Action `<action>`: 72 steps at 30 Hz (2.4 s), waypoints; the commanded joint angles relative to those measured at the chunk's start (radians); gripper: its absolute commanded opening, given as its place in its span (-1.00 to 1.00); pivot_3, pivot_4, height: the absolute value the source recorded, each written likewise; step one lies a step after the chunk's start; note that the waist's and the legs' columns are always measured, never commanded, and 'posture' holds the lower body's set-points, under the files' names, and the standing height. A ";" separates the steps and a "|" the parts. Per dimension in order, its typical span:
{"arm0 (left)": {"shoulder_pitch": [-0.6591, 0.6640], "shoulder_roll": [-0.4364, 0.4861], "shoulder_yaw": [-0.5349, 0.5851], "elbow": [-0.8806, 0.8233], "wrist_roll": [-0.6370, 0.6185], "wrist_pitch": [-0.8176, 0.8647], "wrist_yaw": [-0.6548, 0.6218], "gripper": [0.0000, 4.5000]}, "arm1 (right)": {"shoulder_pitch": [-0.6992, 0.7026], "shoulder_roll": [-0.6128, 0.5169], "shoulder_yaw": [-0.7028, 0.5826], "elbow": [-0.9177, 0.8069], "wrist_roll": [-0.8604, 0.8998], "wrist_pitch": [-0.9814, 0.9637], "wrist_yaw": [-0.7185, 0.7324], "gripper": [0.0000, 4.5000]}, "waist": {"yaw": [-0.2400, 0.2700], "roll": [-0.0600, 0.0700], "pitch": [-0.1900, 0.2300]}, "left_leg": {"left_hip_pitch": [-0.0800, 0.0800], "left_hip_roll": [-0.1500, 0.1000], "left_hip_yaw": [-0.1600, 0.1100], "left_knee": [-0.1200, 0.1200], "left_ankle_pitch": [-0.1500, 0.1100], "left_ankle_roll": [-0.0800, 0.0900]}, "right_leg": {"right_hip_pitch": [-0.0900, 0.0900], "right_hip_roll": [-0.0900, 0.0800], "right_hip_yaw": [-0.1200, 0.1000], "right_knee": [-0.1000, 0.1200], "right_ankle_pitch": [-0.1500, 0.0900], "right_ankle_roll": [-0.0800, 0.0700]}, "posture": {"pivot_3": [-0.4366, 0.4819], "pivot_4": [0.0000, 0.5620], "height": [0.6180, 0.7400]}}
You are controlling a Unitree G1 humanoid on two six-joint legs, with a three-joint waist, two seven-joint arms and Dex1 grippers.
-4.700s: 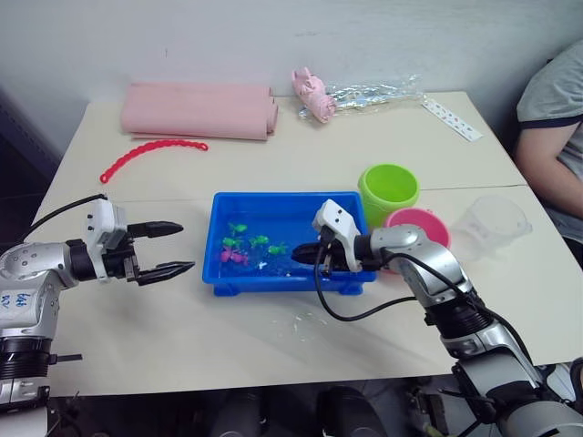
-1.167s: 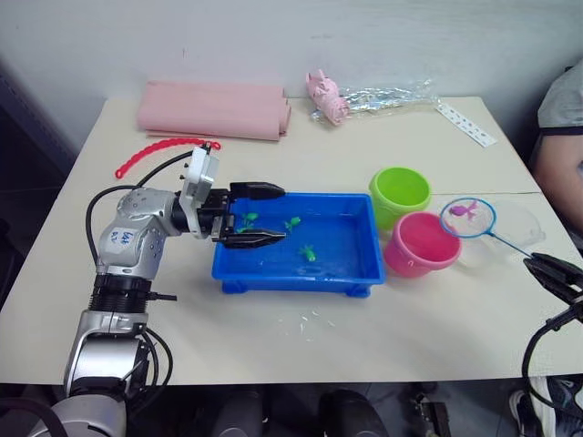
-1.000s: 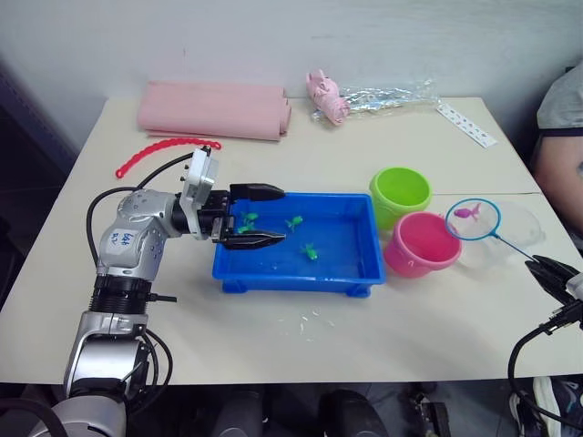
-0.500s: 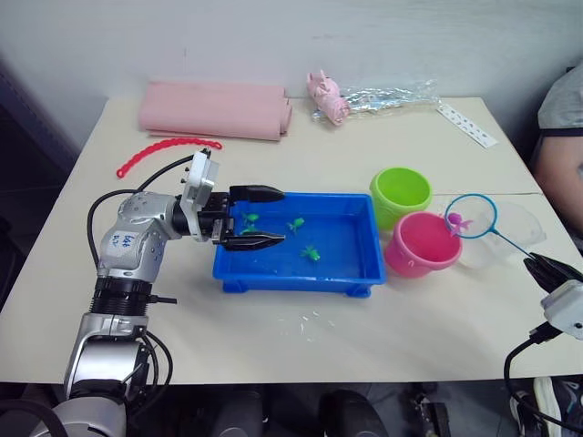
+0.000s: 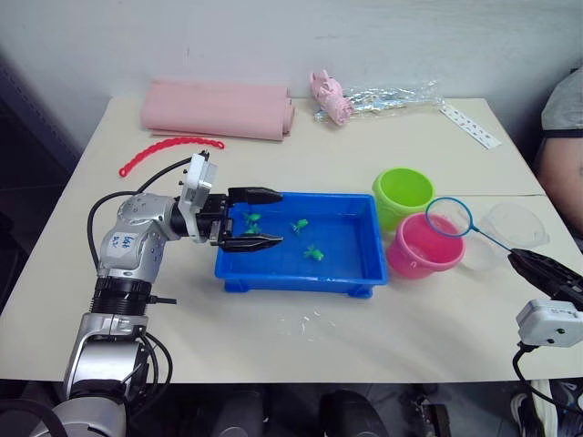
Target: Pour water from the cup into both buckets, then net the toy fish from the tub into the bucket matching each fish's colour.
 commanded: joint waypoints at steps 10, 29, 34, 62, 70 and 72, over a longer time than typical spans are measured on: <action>0.106 0.163 0.181 -0.060 -0.061 0.044 0.054 0.98 | -0.194 -0.123 0.227 -0.363 1.203 0.954 0.245 -1.00 | -0.026 0.000 0.000 | 0.001 0.002 -0.001 0.001 0.000 0.000 | 0.001 0.000 0.000 0.003 0.000 -0.001 | -0.05 -0.47 1.00; 0.480 0.273 0.324 -0.234 -0.036 -0.016 0.180 0.98 | -0.936 0.130 1.052 -0.133 0.952 1.470 0.284 -1.00 | -0.032 -0.001 0.000 | -0.001 0.001 -0.002 0.001 0.000 0.001 | -0.002 -0.003 -0.001 0.002 0.000 -0.001 | -0.05 -0.47 1.00; 0.487 0.265 0.303 -0.270 -0.030 -0.005 0.197 0.98 | -1.053 0.258 1.125 0.035 0.825 1.428 0.307 -1.00 | -0.048 -0.001 0.000 | -0.001 0.001 -0.002 -0.001 0.000 0.000 | -0.003 -0.002 -0.001 0.005 0.000 -0.001 | -0.05 -0.47 1.00; 0.446 0.265 0.268 -0.234 -0.026 -0.015 0.202 0.98 | -0.936 0.304 0.965 -0.002 0.745 1.384 0.396 -1.00 | -0.049 -0.002 0.000 | -0.001 0.001 -0.002 -0.001 0.000 0.000 | -0.003 -0.002 -0.002 0.005 0.000 -0.001 | -0.05 -0.47 1.00; 0.435 0.263 0.256 -0.215 -0.022 -0.019 0.194 0.98 | -0.909 0.340 0.971 0.021 0.724 1.343 0.395 -1.00 | -0.049 -0.002 0.000 | -0.001 0.001 -0.002 -0.002 0.000 0.000 | -0.003 -0.002 -0.002 0.004 0.000 -0.001 | -0.05 -0.47 1.00; 0.431 0.265 0.252 -0.209 -0.022 -0.021 0.191 0.98 | -0.903 0.345 0.975 0.032 0.711 1.324 0.400 -1.00 | -0.049 -0.002 0.000 | -0.001 0.001 -0.002 -0.002 0.000 0.000 | -0.003 -0.002 -0.002 0.004 0.000 -0.001 | -0.05 -0.47 1.00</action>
